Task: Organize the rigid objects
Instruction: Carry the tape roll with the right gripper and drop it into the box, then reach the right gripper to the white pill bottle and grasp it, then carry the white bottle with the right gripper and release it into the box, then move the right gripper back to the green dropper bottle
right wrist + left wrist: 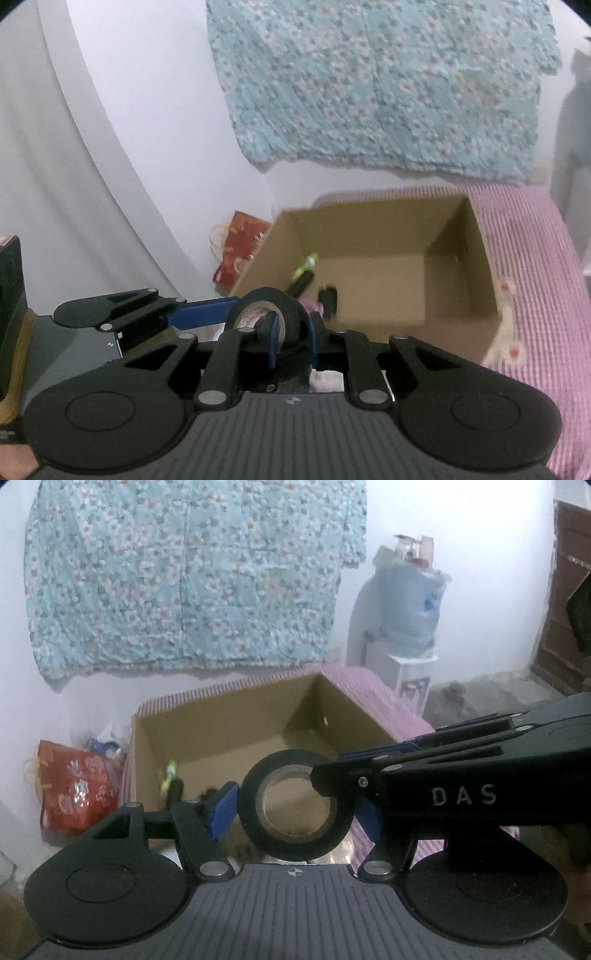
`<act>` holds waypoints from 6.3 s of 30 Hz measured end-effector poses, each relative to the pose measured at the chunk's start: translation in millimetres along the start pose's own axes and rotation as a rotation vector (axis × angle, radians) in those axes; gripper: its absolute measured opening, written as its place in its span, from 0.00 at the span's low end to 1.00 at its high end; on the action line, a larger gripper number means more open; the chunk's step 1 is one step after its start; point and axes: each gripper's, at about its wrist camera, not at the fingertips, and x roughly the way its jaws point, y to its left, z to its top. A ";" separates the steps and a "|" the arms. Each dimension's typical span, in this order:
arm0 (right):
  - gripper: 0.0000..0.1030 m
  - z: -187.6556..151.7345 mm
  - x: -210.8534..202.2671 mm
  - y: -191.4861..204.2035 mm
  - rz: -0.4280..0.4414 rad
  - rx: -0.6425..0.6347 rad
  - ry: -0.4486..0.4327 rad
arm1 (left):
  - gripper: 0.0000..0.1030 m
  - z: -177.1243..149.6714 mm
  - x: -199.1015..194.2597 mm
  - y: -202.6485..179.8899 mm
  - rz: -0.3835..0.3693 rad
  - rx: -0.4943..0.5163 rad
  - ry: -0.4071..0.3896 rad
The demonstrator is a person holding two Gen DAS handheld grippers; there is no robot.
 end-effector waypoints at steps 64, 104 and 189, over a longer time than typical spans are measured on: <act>0.57 5.1 -31.7 -105.8 0.223 0.623 -0.226 | 0.99 30.6 -34.8 91.0 -0.198 -0.398 -0.117; 0.39 -7.6 147.0 76.6 0.103 0.014 0.316 | 0.53 -104.6 27.0 129.9 0.023 -0.344 0.096; 0.63 52.2 -18.0 -100.2 0.186 0.433 -0.209 | 0.98 88.4 17.4 67.9 -0.126 -0.200 0.015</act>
